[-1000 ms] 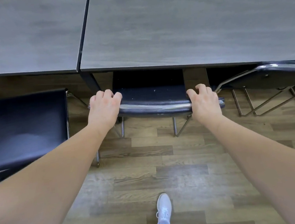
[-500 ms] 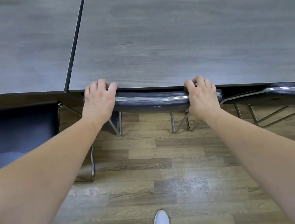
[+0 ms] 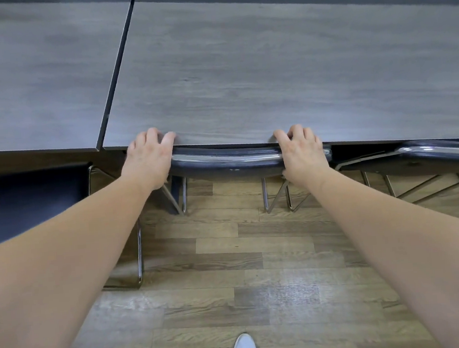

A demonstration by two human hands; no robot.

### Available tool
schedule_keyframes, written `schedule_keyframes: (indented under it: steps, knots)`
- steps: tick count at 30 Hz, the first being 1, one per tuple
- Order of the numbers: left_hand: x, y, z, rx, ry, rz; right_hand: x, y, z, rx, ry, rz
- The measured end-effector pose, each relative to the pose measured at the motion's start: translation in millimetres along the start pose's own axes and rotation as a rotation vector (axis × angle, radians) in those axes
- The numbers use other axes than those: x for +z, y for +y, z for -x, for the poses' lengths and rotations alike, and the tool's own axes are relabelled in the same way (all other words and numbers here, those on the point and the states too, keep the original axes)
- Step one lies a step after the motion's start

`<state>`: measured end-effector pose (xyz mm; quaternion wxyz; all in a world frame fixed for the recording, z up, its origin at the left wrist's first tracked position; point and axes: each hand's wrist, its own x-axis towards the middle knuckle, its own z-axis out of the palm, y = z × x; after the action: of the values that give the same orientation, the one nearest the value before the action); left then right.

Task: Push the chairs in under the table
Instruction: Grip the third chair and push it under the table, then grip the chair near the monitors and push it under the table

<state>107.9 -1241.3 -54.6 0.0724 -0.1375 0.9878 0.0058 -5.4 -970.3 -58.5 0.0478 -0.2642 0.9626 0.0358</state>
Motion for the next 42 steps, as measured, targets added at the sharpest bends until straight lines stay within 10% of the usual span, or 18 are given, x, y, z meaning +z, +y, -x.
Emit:
schedule_keyframes:
  steps: [16, 42]
  knots:
    - [-171.2, -76.2, 127.3, -0.141, 0.060, 0.526, -169.7, -132.2, 94.7, 0.194, 0.101, -0.988]
    - [-244.1, -413.5, 369.3, -0.286, 0.244, 0.562, -286.8, -512.8, 187.8, -0.061, 0.119, -0.886]
